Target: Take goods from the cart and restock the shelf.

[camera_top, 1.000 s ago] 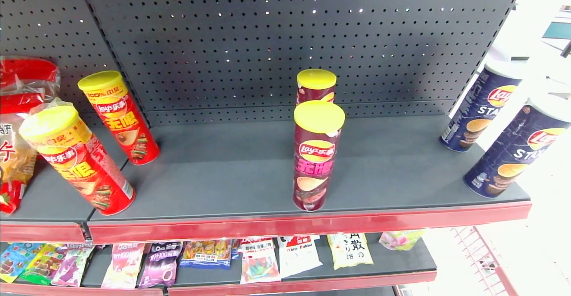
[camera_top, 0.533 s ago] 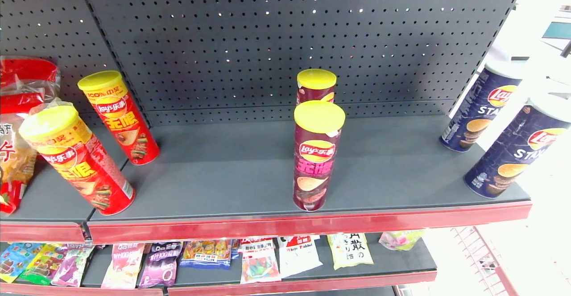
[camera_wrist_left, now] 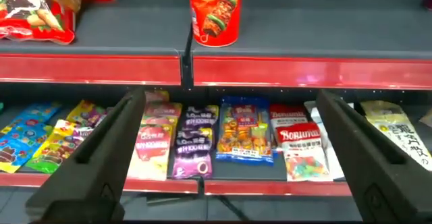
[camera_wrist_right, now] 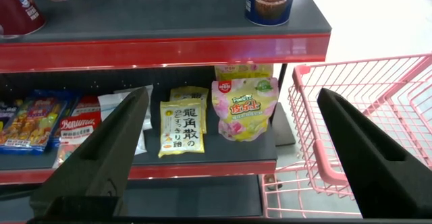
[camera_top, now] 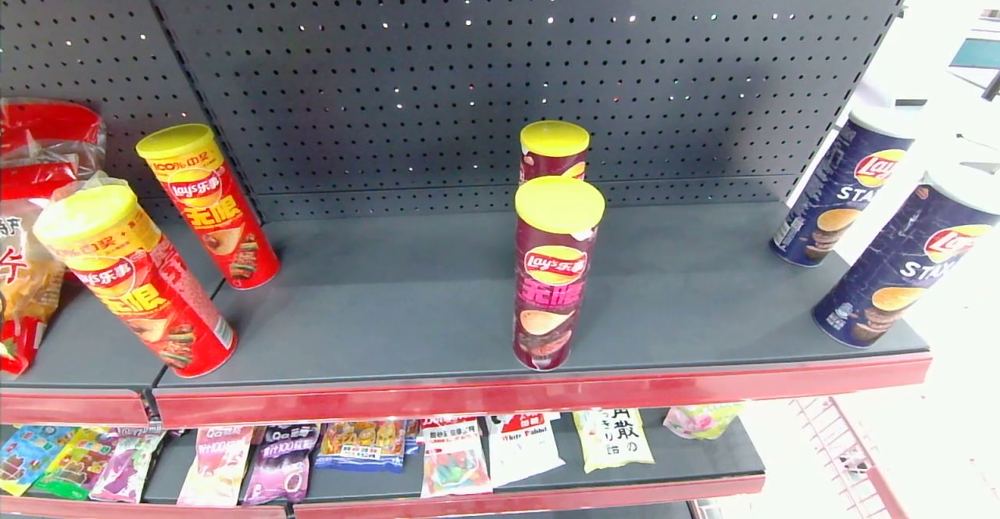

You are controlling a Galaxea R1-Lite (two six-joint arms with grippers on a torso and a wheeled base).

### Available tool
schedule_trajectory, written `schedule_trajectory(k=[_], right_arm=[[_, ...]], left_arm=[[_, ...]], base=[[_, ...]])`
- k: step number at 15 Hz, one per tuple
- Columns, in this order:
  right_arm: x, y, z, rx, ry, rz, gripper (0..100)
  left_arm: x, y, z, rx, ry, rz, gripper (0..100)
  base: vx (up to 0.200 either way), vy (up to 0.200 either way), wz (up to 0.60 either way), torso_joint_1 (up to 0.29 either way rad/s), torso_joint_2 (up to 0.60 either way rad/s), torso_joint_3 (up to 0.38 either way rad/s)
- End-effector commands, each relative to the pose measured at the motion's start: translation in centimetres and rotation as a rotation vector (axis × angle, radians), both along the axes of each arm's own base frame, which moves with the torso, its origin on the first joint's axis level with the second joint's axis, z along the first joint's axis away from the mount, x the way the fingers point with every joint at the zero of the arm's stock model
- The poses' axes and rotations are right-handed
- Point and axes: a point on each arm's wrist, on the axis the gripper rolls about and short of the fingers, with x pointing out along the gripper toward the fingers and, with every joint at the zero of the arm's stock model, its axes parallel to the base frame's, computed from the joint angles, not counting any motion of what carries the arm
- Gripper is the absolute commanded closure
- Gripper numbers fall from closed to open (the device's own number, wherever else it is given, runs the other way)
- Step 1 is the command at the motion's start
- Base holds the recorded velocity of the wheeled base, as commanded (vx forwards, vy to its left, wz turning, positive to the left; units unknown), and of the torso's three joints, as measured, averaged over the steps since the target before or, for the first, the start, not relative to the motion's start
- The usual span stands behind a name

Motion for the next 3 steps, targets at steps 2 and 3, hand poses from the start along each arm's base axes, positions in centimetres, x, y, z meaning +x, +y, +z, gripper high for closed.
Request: schedule_trajectory(k=[2,3], right_arm=[[0.0,0.0,0.0,0.0,0.0,0.0,0],[0.0,0.0,0.0,0.0,0.0,0.0,0]], left_arm=[[0.02,0.0,0.01,0.0,0.002,-0.002,0],[0.02,0.0,0.01,0.0,0.002,-0.002,0]], base=[[0.0,0.0,0.0,0.0,0.0,0.0],[0.0,0.0,0.0,0.0,0.0,0.0]])
